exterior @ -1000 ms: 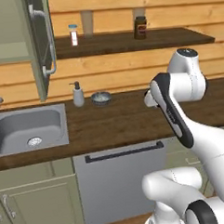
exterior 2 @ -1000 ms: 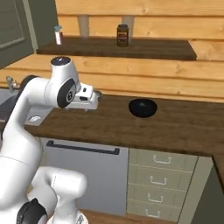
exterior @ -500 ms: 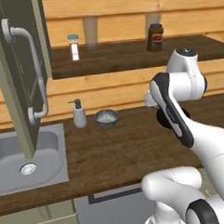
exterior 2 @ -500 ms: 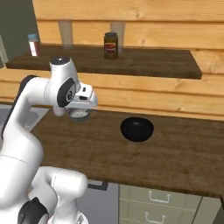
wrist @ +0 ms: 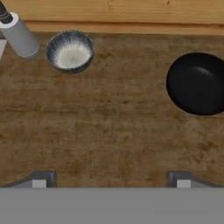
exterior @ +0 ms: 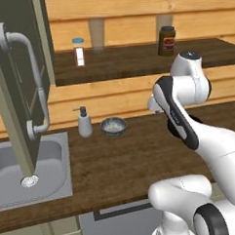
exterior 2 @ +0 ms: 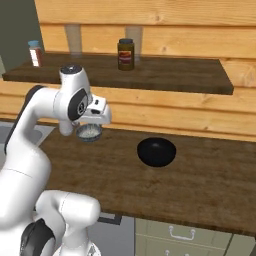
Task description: Pick up the bowls on the counter and stack them on top of one another in the open cabinet. Place the smaller bowl on top of the larger bowl.
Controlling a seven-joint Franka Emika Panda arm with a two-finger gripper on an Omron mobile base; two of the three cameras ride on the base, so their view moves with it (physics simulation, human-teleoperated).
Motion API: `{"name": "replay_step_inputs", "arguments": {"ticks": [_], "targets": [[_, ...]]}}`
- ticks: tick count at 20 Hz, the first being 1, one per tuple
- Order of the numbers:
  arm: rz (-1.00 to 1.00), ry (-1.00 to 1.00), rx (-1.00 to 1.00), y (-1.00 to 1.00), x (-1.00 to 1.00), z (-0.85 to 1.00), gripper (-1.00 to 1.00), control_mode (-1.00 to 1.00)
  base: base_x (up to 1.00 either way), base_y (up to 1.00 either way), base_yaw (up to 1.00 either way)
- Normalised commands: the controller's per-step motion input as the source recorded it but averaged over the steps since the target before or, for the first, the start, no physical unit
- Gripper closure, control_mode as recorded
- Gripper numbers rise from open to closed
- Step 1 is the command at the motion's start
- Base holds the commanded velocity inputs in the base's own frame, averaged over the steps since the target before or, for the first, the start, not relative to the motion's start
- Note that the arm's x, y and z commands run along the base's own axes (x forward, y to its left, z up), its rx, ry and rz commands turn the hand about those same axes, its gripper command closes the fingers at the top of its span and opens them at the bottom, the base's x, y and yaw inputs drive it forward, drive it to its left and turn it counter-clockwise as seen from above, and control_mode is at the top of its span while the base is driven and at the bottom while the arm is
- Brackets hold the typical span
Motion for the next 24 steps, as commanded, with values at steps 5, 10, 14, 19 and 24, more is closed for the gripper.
{"name": "replay_step_inputs", "arguments": {"ticks": [5, 10, 14, 19, 24], "targets": [[-0.11, -0.02, 0.07, 0.45, 0.63, -0.57, -1.00, -1.00, 0.00, 0.00, 0.00], [-0.22, 0.00, 0.01, 0.22, 0.69, -0.51, -1.00, -1.00, 0.00, 0.00, 0.00], [-0.27, 0.00, 0.18, 0.01, 0.29, -0.46, -1.00, -1.00, 0.00, 0.00, 0.00], [-0.15, 0.00, 0.34, 0.00, 0.09, -0.19, -1.00, -1.00, 0.00, 0.00, 0.00], [-0.02, 0.03, 0.21, 0.00, 0.28, -0.21, -1.00, -1.00, 0.00, 0.00, 0.00]]}}
